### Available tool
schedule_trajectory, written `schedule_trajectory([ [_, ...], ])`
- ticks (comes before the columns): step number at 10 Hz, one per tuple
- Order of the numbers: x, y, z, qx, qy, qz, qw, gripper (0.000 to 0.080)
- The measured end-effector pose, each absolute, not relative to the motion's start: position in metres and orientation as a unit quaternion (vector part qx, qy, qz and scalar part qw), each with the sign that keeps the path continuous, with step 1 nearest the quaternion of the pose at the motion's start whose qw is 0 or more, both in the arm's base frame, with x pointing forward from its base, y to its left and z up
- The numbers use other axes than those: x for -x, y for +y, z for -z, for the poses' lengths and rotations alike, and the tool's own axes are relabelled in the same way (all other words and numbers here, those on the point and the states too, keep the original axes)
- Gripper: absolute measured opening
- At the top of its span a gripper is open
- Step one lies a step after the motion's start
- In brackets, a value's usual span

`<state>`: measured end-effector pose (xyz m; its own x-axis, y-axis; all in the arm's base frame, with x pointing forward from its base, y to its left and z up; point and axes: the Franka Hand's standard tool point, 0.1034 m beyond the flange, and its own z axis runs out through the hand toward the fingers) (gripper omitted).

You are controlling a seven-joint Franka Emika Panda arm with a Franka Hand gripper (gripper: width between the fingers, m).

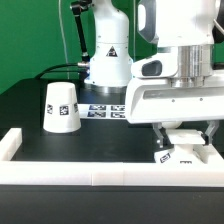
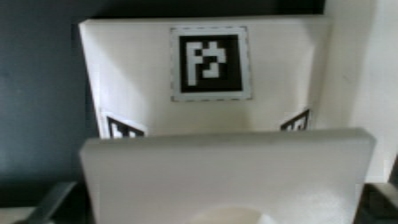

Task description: Assemble lamp

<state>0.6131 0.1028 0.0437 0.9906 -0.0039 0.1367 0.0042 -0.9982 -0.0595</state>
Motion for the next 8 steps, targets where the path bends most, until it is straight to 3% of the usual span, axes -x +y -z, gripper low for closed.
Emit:
schedule_trajectory([
  [1, -0.613, 0.103, -0.044, 0.997, 0.000, 0.068, 0.030, 0.0672],
  [3, -0.611, 0.104, -0.044, 0.997, -0.003, 0.071, 0.030, 0.0694],
  [8, -0.537, 0.102, -0.070, 0.997, -0.028, 0.065, 0.028, 0.0699],
])
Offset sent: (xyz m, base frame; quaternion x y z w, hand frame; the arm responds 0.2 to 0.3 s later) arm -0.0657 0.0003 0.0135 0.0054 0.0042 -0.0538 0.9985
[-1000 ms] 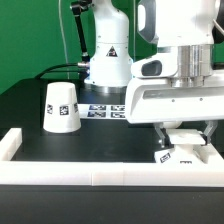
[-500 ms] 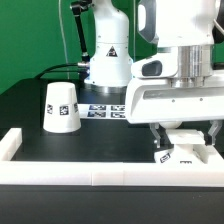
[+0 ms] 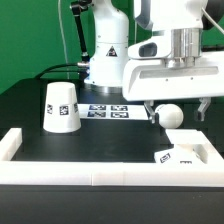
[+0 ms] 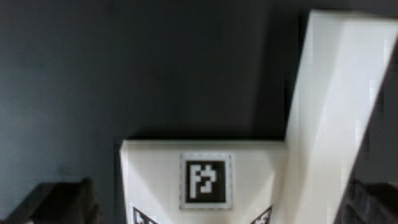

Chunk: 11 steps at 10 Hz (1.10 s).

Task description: Assemble lamp

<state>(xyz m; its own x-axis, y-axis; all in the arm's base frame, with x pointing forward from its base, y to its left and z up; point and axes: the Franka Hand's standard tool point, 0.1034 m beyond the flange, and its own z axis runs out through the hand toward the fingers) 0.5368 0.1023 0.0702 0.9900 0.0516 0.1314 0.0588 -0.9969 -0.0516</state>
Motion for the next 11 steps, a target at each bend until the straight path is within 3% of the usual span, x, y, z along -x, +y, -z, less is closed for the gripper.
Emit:
schedule_trajectory([
  [4, -0.486, 0.108, -0.081, 0.997, -0.045, 0.063, 0.027, 0.0699],
  [9, -0.488, 0.108, -0.080, 0.992, -0.108, 0.065, 0.023, 0.0699],
  [11, -0.471, 0.115, -0.078, 0.990, -0.125, 0.066, 0.025, 0.0699],
])
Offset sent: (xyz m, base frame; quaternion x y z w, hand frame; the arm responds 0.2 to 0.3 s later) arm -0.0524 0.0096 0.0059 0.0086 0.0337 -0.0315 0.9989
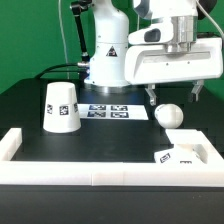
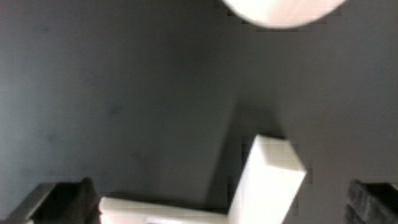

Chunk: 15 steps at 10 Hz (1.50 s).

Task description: Assemble lamp

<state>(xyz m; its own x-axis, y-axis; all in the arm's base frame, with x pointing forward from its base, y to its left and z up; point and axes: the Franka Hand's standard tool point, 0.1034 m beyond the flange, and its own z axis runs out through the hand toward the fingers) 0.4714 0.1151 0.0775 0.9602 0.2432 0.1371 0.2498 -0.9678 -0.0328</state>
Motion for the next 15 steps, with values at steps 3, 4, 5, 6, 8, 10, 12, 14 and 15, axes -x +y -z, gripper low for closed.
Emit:
schedule_trajectory([
  [3, -0.443, 0.119, -0.063, 0.989, -0.128, 0.064, 0.026, 0.0699],
  [4, -0.444, 0.119, -0.063, 0.990, -0.128, 0.051, 0.025, 0.0699],
  [5, -0.446, 0.120, -0.065, 0.990, -0.129, 0.055, 0.026, 0.0699],
  [6, -0.443, 0.119, -0.063, 0.990, -0.129, 0.044, 0.025, 0.0699],
  [8, -0.436, 0.119, -0.064, 0.990, -0.131, -0.042, 0.019, 0.0699],
  [10, -0.433, 0.117, -0.061, 0.988, -0.117, -0.095, 0.014, 0.0699],
  [12, -0.427, 0.118, -0.062, 0.979, -0.108, -0.172, 0.007, 0.0699],
  [14, -0.422, 0.118, -0.061, 0.966, -0.108, -0.235, 0.004, 0.0699],
  [15, -0.423, 0.119, -0.060, 0.956, -0.108, -0.272, 0.002, 0.0699],
])
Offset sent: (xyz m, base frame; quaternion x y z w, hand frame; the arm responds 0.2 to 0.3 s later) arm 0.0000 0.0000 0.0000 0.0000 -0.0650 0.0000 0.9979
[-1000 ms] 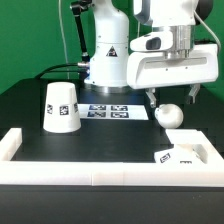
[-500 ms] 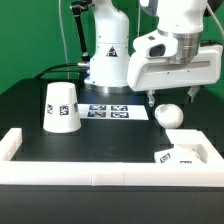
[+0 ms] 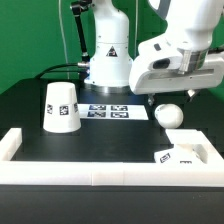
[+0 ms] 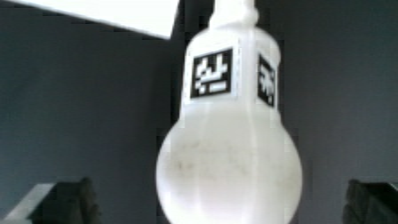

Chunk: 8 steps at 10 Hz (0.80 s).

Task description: Assemble lamp

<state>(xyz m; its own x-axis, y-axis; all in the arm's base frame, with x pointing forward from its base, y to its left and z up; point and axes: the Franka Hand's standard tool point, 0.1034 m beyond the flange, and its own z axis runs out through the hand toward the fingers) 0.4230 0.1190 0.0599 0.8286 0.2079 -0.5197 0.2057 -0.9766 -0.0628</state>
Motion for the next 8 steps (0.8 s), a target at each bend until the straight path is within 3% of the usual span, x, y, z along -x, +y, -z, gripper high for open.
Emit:
schedule_trajectory([
  [4, -0.420, 0.121, -0.047, 0.916, -0.102, -0.388, -0.016, 0.0699],
  [8, -0.422, 0.120, -0.037, 0.920, -0.100, -0.379, -0.022, 0.0699],
])
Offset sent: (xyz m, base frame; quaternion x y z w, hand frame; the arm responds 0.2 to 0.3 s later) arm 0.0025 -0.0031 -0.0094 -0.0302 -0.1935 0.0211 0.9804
